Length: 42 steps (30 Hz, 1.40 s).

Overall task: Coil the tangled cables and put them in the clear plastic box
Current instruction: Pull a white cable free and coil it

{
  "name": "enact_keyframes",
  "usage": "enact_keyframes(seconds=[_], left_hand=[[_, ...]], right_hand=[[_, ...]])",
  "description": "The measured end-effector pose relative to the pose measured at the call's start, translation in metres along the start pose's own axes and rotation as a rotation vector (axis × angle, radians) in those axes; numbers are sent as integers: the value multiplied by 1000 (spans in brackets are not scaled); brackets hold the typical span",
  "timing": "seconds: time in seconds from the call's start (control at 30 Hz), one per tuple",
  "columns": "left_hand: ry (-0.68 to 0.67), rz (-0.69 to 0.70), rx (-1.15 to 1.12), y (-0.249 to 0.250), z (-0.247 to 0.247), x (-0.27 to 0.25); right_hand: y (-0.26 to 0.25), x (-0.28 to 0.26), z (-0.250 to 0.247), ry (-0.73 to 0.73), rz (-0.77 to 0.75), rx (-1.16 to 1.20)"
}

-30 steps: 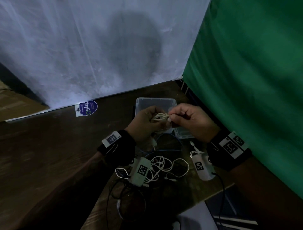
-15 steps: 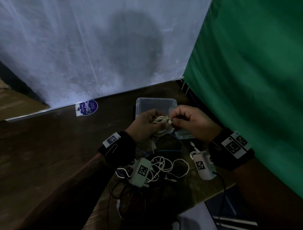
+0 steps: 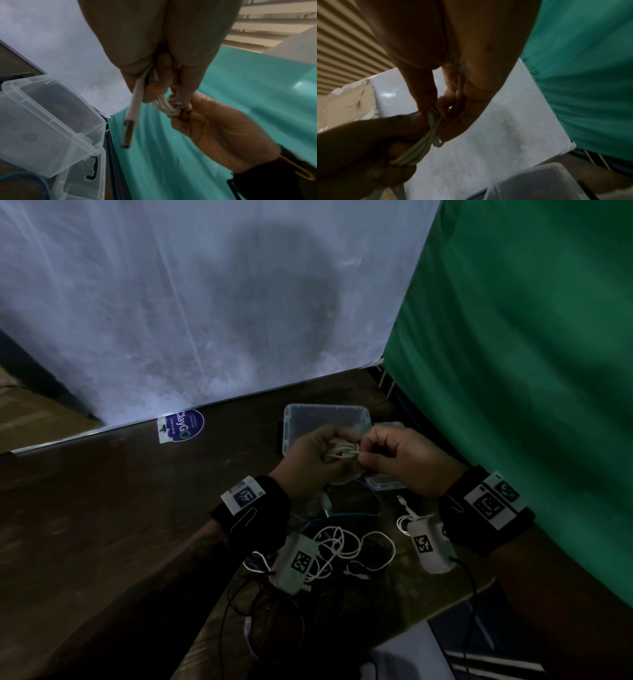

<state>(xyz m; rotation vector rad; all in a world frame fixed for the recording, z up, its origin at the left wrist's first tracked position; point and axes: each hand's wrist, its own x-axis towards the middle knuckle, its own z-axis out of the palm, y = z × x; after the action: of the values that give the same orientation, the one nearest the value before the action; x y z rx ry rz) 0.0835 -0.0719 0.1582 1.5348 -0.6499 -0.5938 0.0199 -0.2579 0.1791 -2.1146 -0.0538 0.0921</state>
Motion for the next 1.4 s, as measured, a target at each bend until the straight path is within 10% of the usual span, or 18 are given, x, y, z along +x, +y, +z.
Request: enact_keyframes(seconds=[0.47, 1.07, 1.4], left_hand=[[174, 7, 70, -1, 9, -1], [128, 72, 161, -15, 10, -3], [205, -35, 147, -22, 4, 4]], right_hand=[[8, -3, 21, 367, -410, -282], [8, -2, 37, 418, -261, -545], [15, -13, 40, 406, -174, -268]])
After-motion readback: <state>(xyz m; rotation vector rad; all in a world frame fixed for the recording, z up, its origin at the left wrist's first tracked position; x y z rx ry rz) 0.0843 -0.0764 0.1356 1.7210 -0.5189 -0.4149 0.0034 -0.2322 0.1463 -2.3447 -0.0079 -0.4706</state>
